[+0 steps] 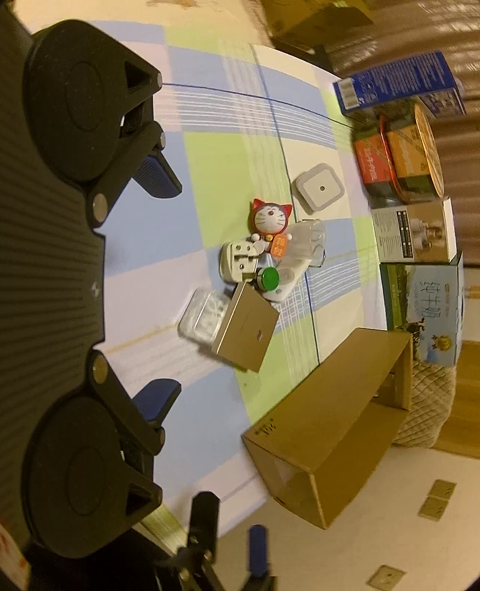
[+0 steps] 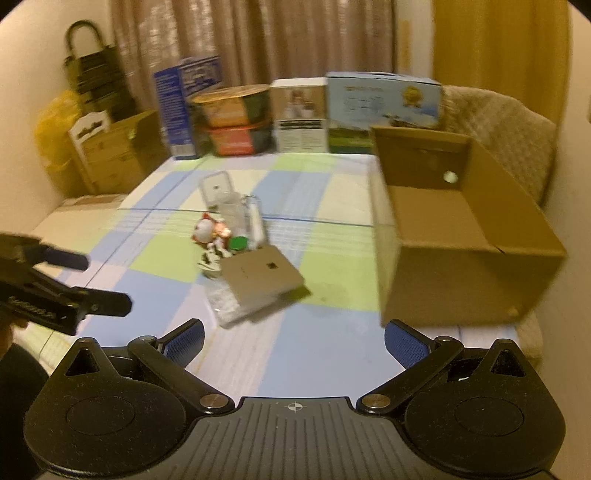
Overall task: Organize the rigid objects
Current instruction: 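Grasp the gold TP-LINK router box with the right tool while the left tool approaches the floss box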
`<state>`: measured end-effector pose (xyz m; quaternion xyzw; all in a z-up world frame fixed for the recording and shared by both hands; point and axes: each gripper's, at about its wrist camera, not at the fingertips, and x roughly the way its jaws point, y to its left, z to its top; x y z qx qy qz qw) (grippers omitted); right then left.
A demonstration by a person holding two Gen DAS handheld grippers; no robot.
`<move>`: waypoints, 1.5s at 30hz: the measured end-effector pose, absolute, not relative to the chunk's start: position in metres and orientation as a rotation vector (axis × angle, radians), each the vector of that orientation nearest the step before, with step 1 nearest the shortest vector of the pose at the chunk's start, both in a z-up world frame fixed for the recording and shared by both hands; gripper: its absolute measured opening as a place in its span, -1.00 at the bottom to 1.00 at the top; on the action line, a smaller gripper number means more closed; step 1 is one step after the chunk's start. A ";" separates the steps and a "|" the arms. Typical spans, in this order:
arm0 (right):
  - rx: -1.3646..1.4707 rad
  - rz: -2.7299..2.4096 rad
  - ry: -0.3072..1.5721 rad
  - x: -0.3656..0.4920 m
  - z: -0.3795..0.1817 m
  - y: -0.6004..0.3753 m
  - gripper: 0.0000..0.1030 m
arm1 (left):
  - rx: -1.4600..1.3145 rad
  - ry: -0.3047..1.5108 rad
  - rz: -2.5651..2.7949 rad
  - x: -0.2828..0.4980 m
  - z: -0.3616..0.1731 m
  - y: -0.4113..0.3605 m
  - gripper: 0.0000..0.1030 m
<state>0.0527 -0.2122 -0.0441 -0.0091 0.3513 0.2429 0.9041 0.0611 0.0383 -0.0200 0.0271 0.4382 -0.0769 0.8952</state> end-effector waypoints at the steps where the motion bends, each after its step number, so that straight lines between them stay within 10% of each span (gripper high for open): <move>1: -0.019 0.530 0.727 0.058 -0.045 -0.209 0.96 | 0.066 0.909 -0.166 0.064 -0.023 0.040 0.99; 35: -0.168 0.803 0.916 0.224 -0.145 -0.121 0.95 | 0.131 1.002 -0.310 0.143 -0.101 0.062 0.98; 45: -0.094 0.789 0.917 0.225 -0.139 -0.123 0.68 | 0.121 0.986 -0.328 0.144 -0.100 0.060 0.98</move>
